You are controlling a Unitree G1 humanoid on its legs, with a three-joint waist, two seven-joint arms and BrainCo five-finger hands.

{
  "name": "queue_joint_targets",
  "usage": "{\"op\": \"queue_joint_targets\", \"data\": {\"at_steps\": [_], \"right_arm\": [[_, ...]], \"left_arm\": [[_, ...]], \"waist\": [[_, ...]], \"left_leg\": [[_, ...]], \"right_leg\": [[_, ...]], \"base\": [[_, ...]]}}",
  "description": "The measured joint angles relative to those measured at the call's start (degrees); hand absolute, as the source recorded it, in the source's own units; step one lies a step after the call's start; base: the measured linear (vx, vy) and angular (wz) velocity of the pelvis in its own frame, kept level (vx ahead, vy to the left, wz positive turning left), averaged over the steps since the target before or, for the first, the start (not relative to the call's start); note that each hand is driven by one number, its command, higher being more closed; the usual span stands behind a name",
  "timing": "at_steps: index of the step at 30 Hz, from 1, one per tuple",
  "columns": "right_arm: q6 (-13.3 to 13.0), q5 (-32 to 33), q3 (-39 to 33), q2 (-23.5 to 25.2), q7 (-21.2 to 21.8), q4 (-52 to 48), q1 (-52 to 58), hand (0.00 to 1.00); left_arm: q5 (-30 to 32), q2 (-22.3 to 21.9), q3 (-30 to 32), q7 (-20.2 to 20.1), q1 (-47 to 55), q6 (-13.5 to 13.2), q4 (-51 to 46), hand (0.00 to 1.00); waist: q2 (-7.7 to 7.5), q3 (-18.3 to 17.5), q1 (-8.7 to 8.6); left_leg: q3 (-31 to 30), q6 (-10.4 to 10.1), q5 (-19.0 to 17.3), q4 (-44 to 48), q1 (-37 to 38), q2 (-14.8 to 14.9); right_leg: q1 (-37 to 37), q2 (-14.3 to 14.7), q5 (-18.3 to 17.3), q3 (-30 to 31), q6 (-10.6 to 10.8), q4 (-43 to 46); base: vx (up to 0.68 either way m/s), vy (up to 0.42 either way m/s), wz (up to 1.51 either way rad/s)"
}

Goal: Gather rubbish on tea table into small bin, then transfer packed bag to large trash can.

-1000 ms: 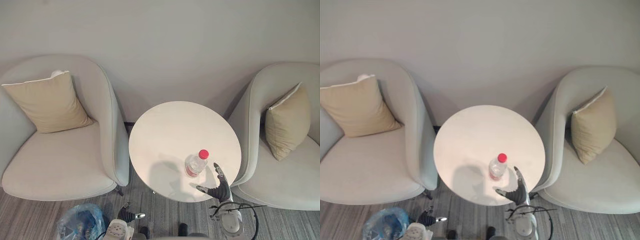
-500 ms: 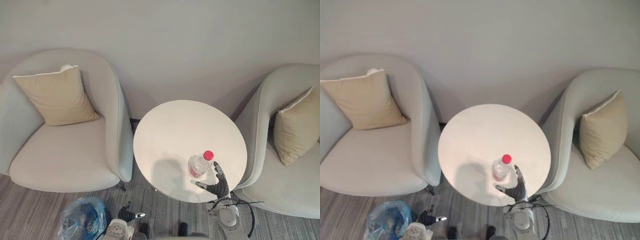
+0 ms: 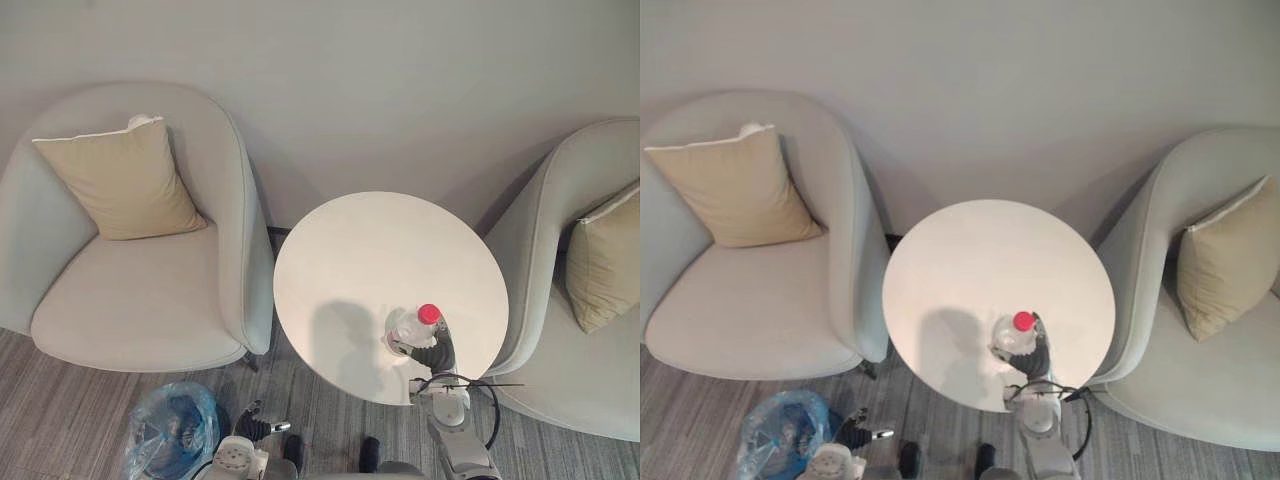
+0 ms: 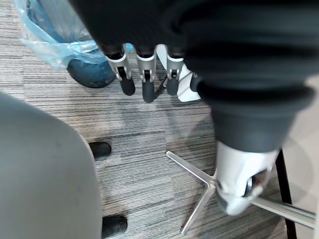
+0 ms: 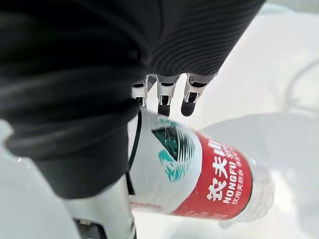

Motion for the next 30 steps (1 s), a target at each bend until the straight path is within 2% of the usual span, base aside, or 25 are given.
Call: {"op": "queue_joint_targets", "data": {"at_steps": [2, 5, 15, 16, 21, 25, 27, 30], "right_arm": [[0.2, 3.4, -0.2, -0.1, -0.1, 2.0, -4.1, 1.0], [0.2, 3.6, -0.4, -0.1, 0.4, 2.0, -4.0, 1.0], [0.2, 5.6, -1.2, -0.6, 3.9, 0.7, -3.4, 1.0], [-0.7, 5.3, 0.0, -1.8, 6.3, -9.3, 1.3, 1.0], [-1.2, 5.3, 0.3, -2.2, 6.8, -10.1, 2.9, 1.0], [-1.5, 4.0, 1.1, -2.3, 7.7, -16.8, 6.5, 1.0], [-2.5, 2.0, 2.4, -2.5, 7.6, -20.4, 7.8, 1.0], [-3.0, 0.8, 3.2, -2.5, 7.6, -22.3, 7.9, 1.0]], "left_arm": [[-0.1, 0.0, 0.0, -0.1, 0.0, -0.1, -1.2, 0.0], [-0.1, 0.0, 0.0, -0.1, 0.0, -0.1, -1.5, 0.0], [-0.1, -0.1, 0.2, -1.2, 0.0, -0.1, -1.7, 0.0], [0.0, -0.1, 0.2, -1.4, 0.0, -0.1, -1.7, 0.0], [0.0, -0.1, 0.2, -1.4, 0.0, -0.1, -1.7, 0.0], [0.1, -0.1, 0.2, -1.4, 0.0, -0.1, -1.5, 0.0], [0.1, -0.1, 0.1, -1.4, 0.1, -0.1, -1.3, 0.0], [0.1, -0.1, 0.0, -1.4, 0.1, -0.2, -0.8, 0.0]], "waist": [[0.16, 0.9, 0.96], [0.28, 1.1, 1.39], [0.53, 1.2, 1.46], [0.61, 1.2, 1.22], [0.64, 1.2, 1.02], [0.72, 1.2, 0.68], [0.71, 1.1, 0.09], [0.83, 1.1, -0.11]], "left_leg": [[-0.2, 0.0, 0.0, 0.0, -0.1, -0.2], [-0.5, 0.0, 0.0, 0.0, -0.1, -0.3], [-1.1, 0.1, 0.1, 0.5, -0.1, -0.7], [-1.3, 0.2, 0.0, 1.1, 0.0, -0.7], [-1.4, 0.2, 0.0, 1.3, 0.1, -0.6], [-1.4, 0.2, 0.0, 1.3, 0.6, -0.6], [-1.4, 0.2, 0.0, 1.5, 1.6, -0.7], [-2.0, 0.2, 0.0, 2.3, 1.5, -0.9]], "right_leg": [[0.1, -0.2, 0.0, -0.1, 0.0, 0.0], [0.1, -0.2, 0.0, -0.4, 0.0, 0.0], [0.6, -0.6, -0.2, -0.9, 0.2, 0.0], [1.2, -0.6, -0.2, -0.9, 0.3, 0.0], [1.2, -0.7, -0.2, -0.9, 0.3, 0.3], [1.6, -0.8, -0.2, -0.9, 0.3, 0.3], [2.7, -0.9, -0.3, -0.9, 0.3, 0.3], [3.3, -1.0, -0.3, -1.5, 0.3, 0.2]], "base": [[0.02, 0.049, 0.12], [0.0, 0.022, 0.05], [-0.01, 0.01, 0.03], [-0.07, 0.036, 0.03], [-0.02, 0.01, 0.01], [0.0, 0.0, 0.0], [0.0, 0.0, 0.0], [-0.03, 0.003, 0.11]]}}
